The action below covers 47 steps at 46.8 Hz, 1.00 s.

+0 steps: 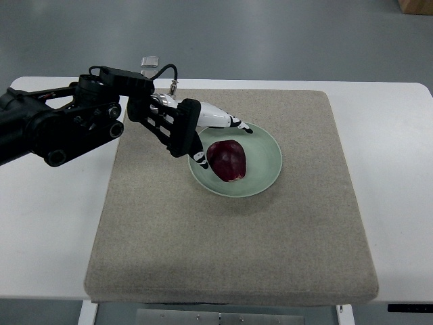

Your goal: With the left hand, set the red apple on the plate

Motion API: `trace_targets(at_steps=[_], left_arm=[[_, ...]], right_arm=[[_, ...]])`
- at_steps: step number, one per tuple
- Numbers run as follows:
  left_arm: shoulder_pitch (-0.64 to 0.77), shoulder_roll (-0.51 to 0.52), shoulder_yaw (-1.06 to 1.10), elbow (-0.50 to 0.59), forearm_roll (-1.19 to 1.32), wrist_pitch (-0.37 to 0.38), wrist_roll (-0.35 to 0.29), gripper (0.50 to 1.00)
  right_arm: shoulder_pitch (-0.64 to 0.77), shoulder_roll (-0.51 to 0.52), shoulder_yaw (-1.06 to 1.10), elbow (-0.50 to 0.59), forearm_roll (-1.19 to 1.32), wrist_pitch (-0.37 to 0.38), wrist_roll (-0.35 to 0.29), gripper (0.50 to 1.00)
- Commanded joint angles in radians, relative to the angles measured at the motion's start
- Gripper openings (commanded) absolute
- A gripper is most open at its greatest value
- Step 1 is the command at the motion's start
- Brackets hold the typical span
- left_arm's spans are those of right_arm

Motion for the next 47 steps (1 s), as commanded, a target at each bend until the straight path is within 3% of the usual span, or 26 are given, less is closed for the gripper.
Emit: trace_targets(at_steps=[1,16,34,47], left_arm=[[-0.008,0.036,-0.004,-0.005,-0.022,-0.005,0.000,0.996],[0.010,0.176,-0.002,0.041,-0.449,-0.010,0.001,0.996],[0.070,0.190,-0.013,0.191,-0.976,-0.009,0.001,0.996],[0.119,0.174,-0.033,0.260,-1.178,-0.019,0.012,0.996]], right_arm=[[0.000,0.000,0.000,0.000,0.000,0.000,0.000,0.964],[0.000,0.000,0.000,0.000,0.000,0.000,0.000,0.964],[0.000,0.000,0.000,0.000,0.000,0.000,0.000,0.964],[0.000,0.000,0.000,0.000,0.000,0.000,0.000,0.964]])
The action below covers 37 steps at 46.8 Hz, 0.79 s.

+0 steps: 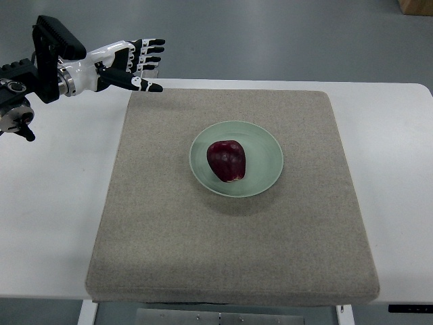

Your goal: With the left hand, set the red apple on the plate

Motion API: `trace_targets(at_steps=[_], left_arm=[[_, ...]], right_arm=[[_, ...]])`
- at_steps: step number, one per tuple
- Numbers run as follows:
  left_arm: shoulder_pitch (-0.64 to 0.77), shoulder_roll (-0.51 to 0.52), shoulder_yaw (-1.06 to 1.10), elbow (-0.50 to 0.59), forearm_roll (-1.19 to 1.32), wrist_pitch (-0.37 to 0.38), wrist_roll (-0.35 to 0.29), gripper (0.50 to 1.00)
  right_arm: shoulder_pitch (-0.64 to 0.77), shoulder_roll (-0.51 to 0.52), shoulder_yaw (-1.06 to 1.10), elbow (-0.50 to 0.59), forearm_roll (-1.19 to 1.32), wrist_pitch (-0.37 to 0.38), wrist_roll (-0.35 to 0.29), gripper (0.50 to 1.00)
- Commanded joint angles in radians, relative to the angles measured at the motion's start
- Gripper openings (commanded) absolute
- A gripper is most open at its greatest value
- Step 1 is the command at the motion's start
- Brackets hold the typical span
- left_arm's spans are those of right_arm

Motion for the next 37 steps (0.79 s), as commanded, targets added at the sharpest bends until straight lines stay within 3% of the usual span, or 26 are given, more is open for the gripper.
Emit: trace_targets(at_steps=[1,12,20,32,37], left_arm=[[0.001,-0.003,-0.002,0.021,-0.044,-0.014,0.005,0.996],[-0.004,-0.003,-0.014,0.092,-0.207,-0.105,0.019,0.996],[0.004,0.000,-0.051,0.173,-0.356,-0.227,0.110,0.996],[0.042,0.010,-0.100,0.237,-0.580,-0.231,0.274,0.996],[0.064,0.007,-0.114,0.241,-0.682,-0.231,0.312,0.999]], right_arm=[[0.000,0.000,0.000,0.000,0.000,0.000,0.000,0.964],[0.000,0.000,0.000,0.000,0.000,0.000,0.000,0.964],[0.000,0.000,0.000,0.000,0.000,0.000,0.000,0.964],[0.000,0.000,0.000,0.000,0.000,0.000,0.000,0.964],[0.000,0.000,0.000,0.000,0.000,0.000,0.000,0.964]])
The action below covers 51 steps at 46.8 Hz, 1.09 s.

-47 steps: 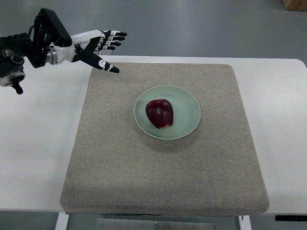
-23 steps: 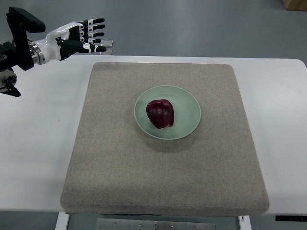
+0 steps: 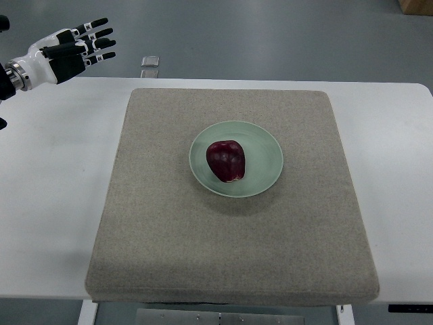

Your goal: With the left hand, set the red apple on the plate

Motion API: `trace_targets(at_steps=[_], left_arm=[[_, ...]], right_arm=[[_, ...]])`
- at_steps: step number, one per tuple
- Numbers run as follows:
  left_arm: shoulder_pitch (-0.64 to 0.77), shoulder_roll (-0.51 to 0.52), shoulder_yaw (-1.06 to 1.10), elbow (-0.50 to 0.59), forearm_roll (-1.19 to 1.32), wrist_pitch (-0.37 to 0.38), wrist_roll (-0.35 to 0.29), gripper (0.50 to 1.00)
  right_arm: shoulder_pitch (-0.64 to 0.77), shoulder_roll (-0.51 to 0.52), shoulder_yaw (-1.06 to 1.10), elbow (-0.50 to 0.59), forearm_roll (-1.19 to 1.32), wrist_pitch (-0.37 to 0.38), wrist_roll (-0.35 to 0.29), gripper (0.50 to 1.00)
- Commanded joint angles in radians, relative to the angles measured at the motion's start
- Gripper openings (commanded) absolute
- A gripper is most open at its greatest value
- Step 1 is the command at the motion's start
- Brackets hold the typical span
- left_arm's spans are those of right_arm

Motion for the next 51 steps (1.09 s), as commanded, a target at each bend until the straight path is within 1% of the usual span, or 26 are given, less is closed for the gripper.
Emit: trace_targets(at_steps=[1,10,12,17,24,31,51], left_arm=[[0.023,-0.002,-0.009,-0.004,-0.085,0.000,0.032,0.999],[0.032,-0.011,-0.026,-0.013,-0.200,0.000,0.173,0.996],[0.032,-0.013,-0.037,-0.016,-0.202,0.000,0.193,0.996],[0.033,-0.013,-0.066,-0.033,-0.203,0.000,0.219,0.996],[0.041,-0.019,-0.075,-0.048,-0.206,0.000,0.223,0.996],[0.049,-0.017,-0.109,-0.048,-0.206,0.000,0.223,0.996],[0.064,-0.016,-0.110,-0.044,-0.209,0.000,0.223,0.996]], right_arm=[[0.000,0.000,0.000,0.000,0.000,0.000,0.000,0.964],[0.000,0.000,0.000,0.000,0.000,0.000,0.000,0.964],[0.000,0.000,0.000,0.000,0.000,0.000,0.000,0.964],[0.000,0.000,0.000,0.000,0.000,0.000,0.000,0.964],[0.000,0.000,0.000,0.000,0.000,0.002,0.000,0.964],[0.000,0.000,0.000,0.002,0.000,0.008,0.000,0.964],[-0.001,0.000,0.000,0.026,-0.002,0.015,0.000,0.964]])
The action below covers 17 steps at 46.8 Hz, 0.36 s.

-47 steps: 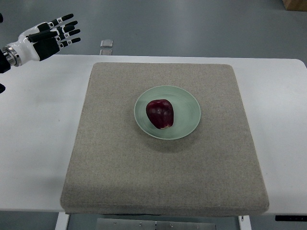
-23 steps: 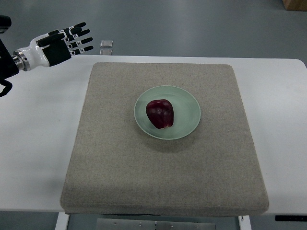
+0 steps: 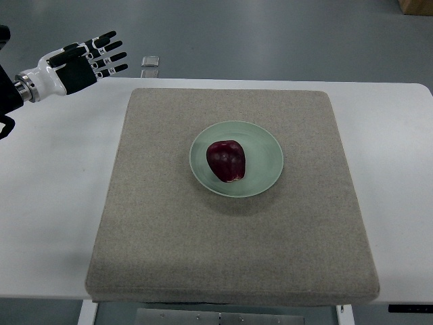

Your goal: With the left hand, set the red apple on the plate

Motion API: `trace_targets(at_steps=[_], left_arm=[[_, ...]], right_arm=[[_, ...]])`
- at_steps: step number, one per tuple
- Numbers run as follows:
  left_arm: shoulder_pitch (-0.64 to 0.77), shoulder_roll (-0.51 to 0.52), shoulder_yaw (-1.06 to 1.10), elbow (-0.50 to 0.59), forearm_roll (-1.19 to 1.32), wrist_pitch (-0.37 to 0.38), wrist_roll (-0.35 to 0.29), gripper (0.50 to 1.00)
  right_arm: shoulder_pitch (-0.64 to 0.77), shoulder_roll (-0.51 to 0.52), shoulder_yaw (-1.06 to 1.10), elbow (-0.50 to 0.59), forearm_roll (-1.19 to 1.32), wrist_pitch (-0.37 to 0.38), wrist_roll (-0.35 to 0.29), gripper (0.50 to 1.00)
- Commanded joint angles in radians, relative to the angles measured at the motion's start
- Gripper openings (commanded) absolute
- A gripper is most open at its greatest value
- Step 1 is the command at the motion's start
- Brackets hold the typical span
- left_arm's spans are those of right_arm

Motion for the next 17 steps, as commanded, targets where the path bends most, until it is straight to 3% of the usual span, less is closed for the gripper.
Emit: trace_targets(at_steps=[1,17], left_arm=[[0.000,0.000,0.000,0.000,0.000,0.000,0.000,0.996],[0.000,0.008,0.000,0.009,0.000,0.000,0.000,0.996]], right_arm=[[-0.002,0.000,0.000,0.001,0.001,0.000,0.000,0.964],[-0.012,0.000,0.000,0.019,0.000,-0.011,0.001,0.964]])
